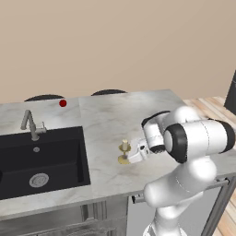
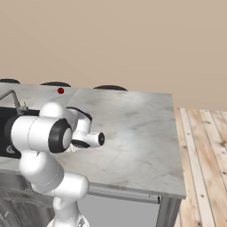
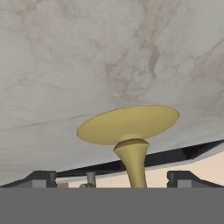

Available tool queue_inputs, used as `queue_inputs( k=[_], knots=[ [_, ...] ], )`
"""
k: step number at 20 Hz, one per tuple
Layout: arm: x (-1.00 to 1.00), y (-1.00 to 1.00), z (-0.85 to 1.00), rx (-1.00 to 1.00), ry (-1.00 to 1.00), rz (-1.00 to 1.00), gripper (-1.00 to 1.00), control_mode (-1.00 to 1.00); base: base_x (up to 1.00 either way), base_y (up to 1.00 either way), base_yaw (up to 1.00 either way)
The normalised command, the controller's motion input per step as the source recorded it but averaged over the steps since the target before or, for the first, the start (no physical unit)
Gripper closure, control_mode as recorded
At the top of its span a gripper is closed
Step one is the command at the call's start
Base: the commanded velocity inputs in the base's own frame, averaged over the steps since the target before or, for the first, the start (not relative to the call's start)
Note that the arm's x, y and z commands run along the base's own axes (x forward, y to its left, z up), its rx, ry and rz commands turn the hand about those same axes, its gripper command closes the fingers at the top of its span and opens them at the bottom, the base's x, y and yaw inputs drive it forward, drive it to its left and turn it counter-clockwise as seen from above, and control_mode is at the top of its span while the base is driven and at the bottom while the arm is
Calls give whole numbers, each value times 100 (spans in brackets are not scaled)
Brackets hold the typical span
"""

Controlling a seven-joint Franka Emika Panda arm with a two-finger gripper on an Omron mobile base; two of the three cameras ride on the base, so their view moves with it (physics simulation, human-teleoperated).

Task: Pick the candle and candle from the dining table and place them in the open cabinet. Close the cabinet after placing the objects.

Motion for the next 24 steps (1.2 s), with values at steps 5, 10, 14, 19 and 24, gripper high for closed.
queue_inputs(
  k=[5, 10, 14, 19, 24],
  knots=[
    [3, 13, -13, 0, 0, 0, -100, -100, 0, 0, 0],
    [0, 7, -15, 0, 0, 0, -100, -100, 0, 0, 0],
    [0, 0, -9, 2, 0, 0, 100, -100, 0, 0, 0],
    [0, 0, 0, 1, 0, 0, 100, -100, 0, 0, 0],
    [0, 0, 11, 1, 0, 0, 100, -100, 0, 0, 0]
  ],
)
